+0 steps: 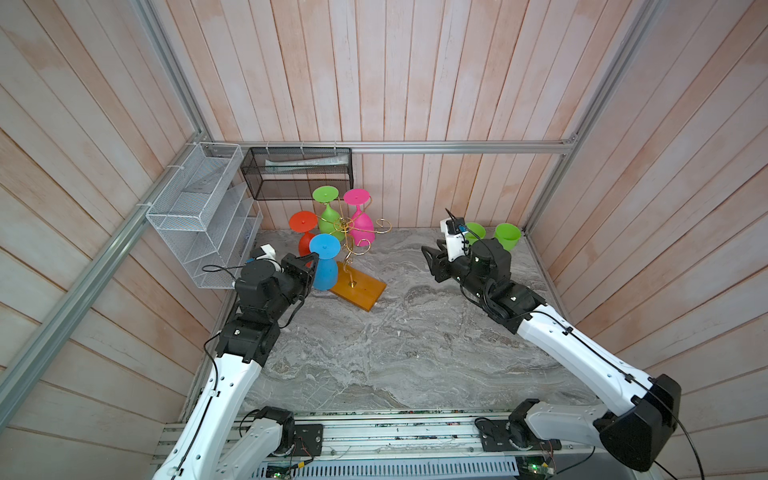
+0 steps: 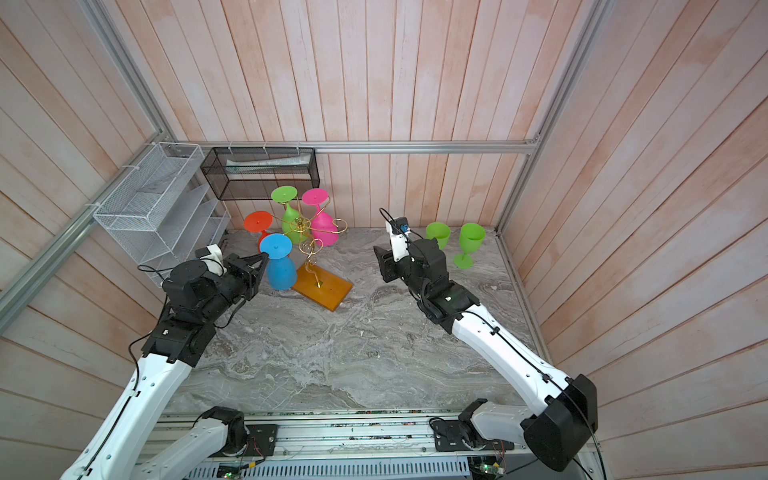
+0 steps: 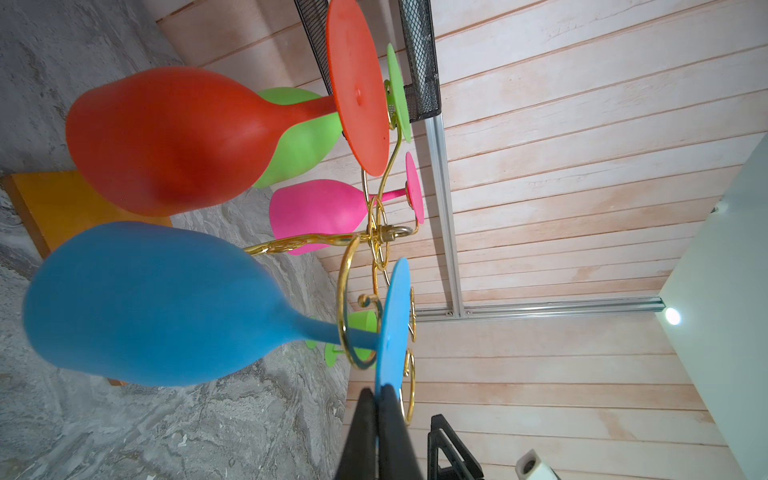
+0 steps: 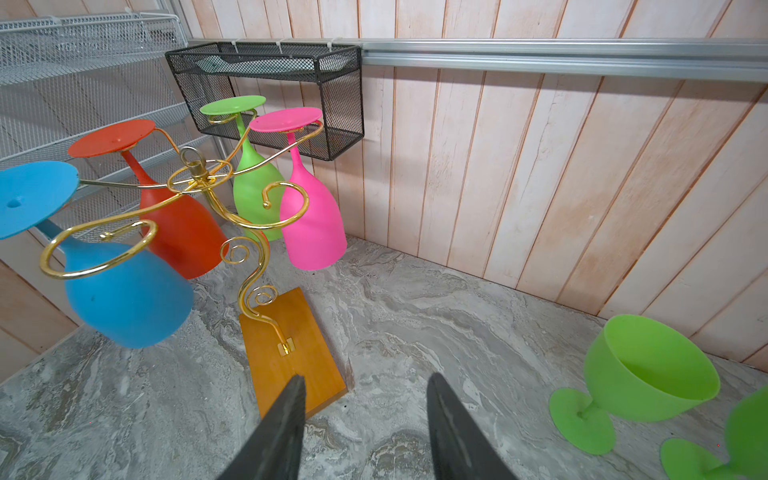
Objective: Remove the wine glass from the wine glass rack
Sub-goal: 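Reach the left gripper to the blue glass foot while the right withdraws, then close the left gripper on the blue glass foot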
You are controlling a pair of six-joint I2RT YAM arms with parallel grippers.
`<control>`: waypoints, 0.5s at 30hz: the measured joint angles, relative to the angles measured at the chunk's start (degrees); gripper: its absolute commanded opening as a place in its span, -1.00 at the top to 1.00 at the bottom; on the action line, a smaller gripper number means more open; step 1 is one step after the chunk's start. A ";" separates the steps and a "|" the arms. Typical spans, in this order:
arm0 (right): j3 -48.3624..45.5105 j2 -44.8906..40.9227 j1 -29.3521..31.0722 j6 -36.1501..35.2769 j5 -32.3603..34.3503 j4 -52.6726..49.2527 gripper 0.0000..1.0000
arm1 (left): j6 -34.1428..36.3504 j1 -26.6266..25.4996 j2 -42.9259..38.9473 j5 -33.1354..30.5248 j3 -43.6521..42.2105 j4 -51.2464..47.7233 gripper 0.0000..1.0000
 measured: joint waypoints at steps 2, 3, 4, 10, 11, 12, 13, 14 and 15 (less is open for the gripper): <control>-0.02 0.00 0.00 -0.02 0.00 0.00 0.04 | 0.00 0.00 0.00 0.00 0.00 0.02 1.00; -0.02 0.00 0.00 -0.02 0.00 0.02 0.04 | 0.00 0.00 0.00 0.00 0.00 0.02 1.00; -0.02 0.00 0.00 -0.02 0.00 0.04 0.04 | 0.02 0.00 0.00 0.00 0.00 0.00 1.00; -0.02 0.00 0.00 -0.02 0.00 0.17 0.04 | 0.24 0.00 0.00 -0.02 0.57 -0.02 1.00; -0.02 0.00 0.00 -0.02 0.00 0.17 0.04 | 0.37 0.00 0.00 -0.02 0.92 -0.04 1.00; -0.02 0.00 0.00 -0.02 0.00 0.17 0.04 | 0.44 0.00 0.02 -0.02 1.25 -0.04 1.00; -0.02 0.00 0.00 -0.02 0.00 0.15 0.04 | 0.46 0.00 0.02 -0.02 1.73 -0.04 1.00; -0.02 0.00 0.00 -0.02 0.00 0.17 0.04 | 0.55 0.00 0.02 -0.02 2.21 -0.04 1.00; -0.02 0.00 0.00 -0.02 0.00 0.17 0.04 | 0.63 0.00 0.00 -0.02 2.60 -0.04 1.00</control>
